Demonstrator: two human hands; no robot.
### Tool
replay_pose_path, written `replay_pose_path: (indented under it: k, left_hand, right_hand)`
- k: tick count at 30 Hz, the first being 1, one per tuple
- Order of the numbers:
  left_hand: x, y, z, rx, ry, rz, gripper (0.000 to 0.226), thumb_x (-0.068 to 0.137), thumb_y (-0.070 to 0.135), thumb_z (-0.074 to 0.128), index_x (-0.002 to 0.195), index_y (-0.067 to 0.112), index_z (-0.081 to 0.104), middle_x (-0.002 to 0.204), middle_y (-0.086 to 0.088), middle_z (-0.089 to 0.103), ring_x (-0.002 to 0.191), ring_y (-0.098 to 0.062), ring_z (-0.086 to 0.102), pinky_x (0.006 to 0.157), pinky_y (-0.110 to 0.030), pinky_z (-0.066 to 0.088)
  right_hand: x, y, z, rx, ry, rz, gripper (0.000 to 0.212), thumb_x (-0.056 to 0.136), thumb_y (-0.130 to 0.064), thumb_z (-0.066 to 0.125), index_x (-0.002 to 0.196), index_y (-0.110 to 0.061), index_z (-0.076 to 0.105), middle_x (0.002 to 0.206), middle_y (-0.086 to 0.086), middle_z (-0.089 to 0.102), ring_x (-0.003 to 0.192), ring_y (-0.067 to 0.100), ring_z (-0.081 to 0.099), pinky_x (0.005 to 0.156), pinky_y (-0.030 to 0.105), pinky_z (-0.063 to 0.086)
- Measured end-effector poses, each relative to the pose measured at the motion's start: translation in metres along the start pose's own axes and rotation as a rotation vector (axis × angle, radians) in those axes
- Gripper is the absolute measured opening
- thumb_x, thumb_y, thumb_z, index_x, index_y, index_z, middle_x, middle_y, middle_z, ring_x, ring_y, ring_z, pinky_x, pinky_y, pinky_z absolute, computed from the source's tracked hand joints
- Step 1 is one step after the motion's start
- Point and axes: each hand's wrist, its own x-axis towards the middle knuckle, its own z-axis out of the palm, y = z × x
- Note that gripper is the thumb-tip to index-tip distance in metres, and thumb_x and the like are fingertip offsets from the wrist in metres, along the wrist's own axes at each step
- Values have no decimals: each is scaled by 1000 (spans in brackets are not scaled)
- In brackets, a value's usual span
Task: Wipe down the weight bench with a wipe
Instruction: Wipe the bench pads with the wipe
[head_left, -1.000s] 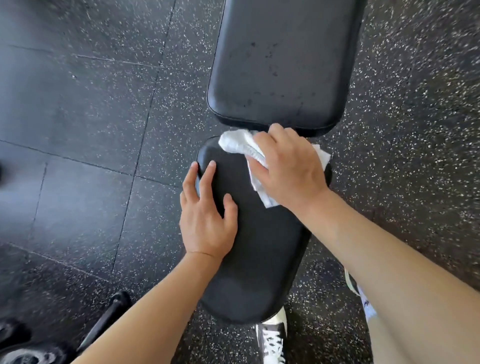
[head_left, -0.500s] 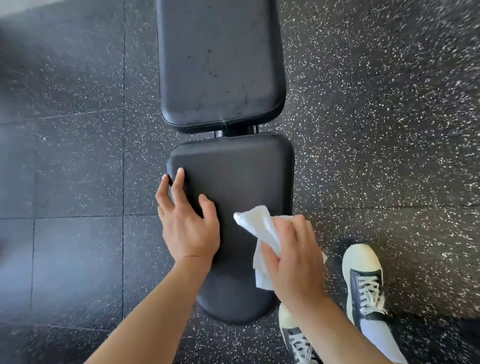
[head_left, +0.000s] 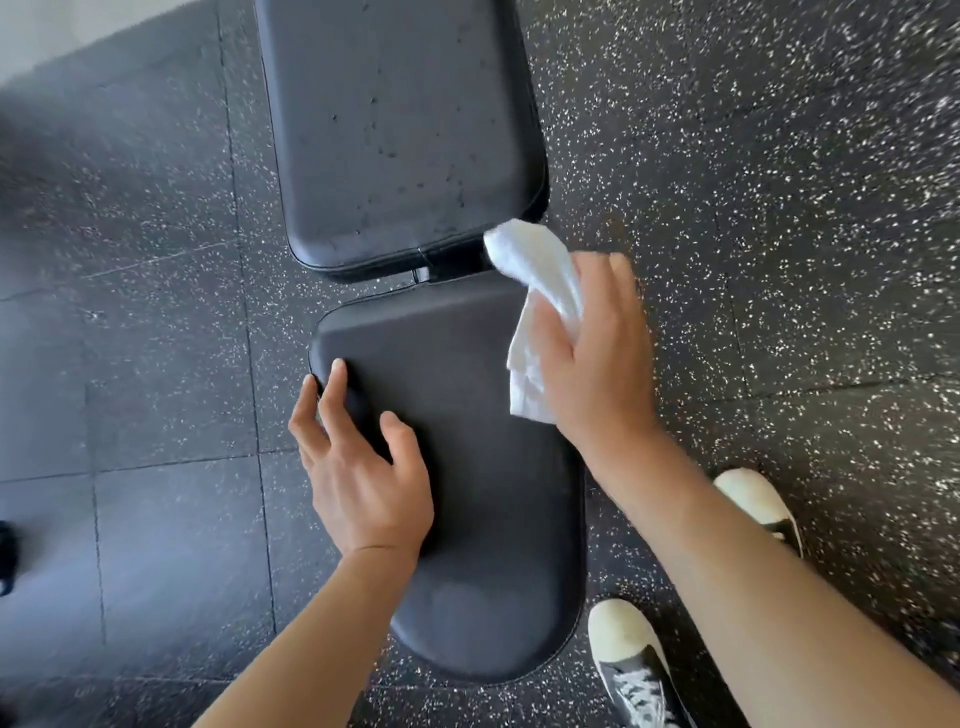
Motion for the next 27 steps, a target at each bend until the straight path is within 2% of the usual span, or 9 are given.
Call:
replay_pose_path:
  k: [4,6,9,13,17,21,23,27]
  left_hand:
    - [-1,3,-1,-5,-1,-20,61,92,44,42,152,44,35,160,10,29,143,-22,40,90,-48,46]
    - [-1,3,-2,-1,1,-12,61,92,43,42,152,44,35,160,9,30,143,-21,39,91,-47,45]
    - [-2,5,-1,-1,7,-9,61,93,42,42,153,42,36,161,8,30,146,-20,37,94,-47,43]
    - [-2,6,-2,-2,9,-18,60,93,42,41,153,38,38,161,5,30,148,-20,35,97,-55,46]
    - [-3,7,-3,3,15,-4,60,94,40,42,154,37,38,161,4,30,147,-22,36,95,-53,45]
    - [-3,7,-3,-8,15,-10,60,94,40,42,153,39,38,161,6,30,145,-20,37,93,-52,45]
    - [-3,7,-3,-12,13,-17,60,93,41,42,153,40,37,160,6,30,144,-21,39,93,-52,46]
    - [-3,7,-3,-6,15,-17,60,93,41,44,153,41,37,160,7,31,140,-26,44,92,-53,47]
  right_hand:
    - [-94,-1,-21,101,-106,44,32,87,-23,54,118,-18,51,113,-11,42,99,18,48,85,30,41]
    - [-141,1,-32,122,-162,49,35,87,-23,55,121,-22,51,119,-18,39,108,11,46,93,22,36]
    - [-179,7,-40,146,-203,77,37,87,-25,55,123,-29,47,124,-21,39,109,4,45,92,14,33]
    - [-152,2,-33,193,-148,153,33,87,-24,54,120,-26,48,110,-18,39,98,3,47,83,12,35]
    - [-66,-2,-13,219,-32,179,26,89,-20,58,113,-16,51,107,-6,46,92,16,49,79,27,40]
    - [10,-4,3,261,11,297,15,94,-32,54,97,-20,46,96,-4,53,78,4,47,69,19,35]
    - [7,-3,3,258,7,305,16,96,-34,54,98,-20,45,96,-4,55,79,5,49,69,19,36]
    - [-66,-2,-11,264,-4,327,16,100,-33,55,112,-27,46,107,-7,58,96,9,58,81,17,44]
